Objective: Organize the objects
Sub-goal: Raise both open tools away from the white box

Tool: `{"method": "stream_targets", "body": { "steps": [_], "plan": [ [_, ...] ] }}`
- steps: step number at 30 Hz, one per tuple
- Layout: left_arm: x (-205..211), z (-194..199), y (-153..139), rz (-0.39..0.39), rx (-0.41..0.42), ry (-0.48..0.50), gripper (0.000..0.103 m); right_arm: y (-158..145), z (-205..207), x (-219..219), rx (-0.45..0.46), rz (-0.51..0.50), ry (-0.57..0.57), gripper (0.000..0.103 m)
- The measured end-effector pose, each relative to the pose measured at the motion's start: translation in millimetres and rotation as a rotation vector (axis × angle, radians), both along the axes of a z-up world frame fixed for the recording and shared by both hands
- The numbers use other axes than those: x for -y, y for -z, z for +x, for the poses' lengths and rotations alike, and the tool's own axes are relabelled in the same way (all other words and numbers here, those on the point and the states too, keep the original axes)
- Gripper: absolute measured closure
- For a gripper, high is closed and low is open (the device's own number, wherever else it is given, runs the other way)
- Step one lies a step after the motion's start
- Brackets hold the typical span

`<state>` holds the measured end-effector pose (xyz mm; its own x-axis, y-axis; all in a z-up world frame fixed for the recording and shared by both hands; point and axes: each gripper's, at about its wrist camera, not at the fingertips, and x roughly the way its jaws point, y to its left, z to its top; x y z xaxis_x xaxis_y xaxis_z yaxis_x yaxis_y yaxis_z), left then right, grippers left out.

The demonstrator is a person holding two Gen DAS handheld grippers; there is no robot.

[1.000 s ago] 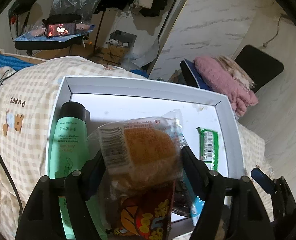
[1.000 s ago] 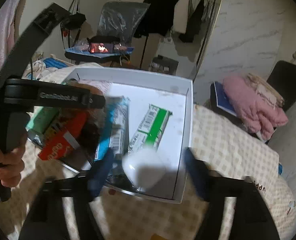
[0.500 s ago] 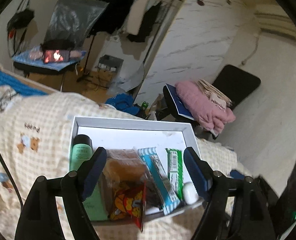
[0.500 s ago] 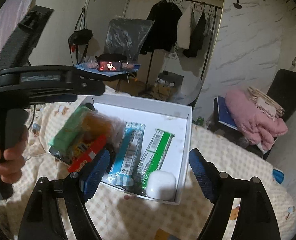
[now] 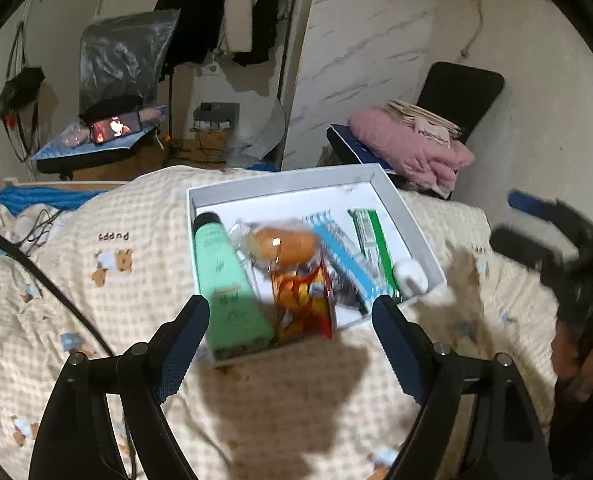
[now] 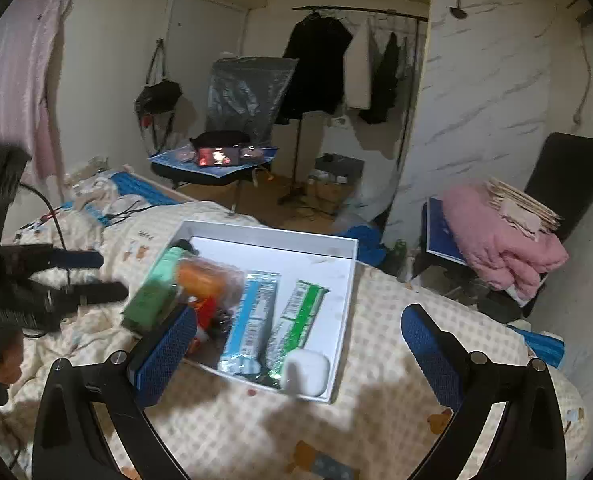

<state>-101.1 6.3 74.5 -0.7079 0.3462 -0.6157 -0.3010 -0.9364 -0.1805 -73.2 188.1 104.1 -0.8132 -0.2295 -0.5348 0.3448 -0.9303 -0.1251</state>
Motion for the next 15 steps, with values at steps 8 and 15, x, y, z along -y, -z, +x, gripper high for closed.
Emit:
{"method": "stream_targets", "body": {
  "steps": [8, 15],
  "plan": [
    [16, -8, 8, 0.136, 0.082, 0.005, 0.000, 18, -9, 5, 0.112, -0.016, -0.048, 0.000],
    [26, -8, 8, 0.163, 0.094, -0.035, 0.000, 35, -26, -7, 0.220, -0.074, -0.014, 0.000]
  ]
}}
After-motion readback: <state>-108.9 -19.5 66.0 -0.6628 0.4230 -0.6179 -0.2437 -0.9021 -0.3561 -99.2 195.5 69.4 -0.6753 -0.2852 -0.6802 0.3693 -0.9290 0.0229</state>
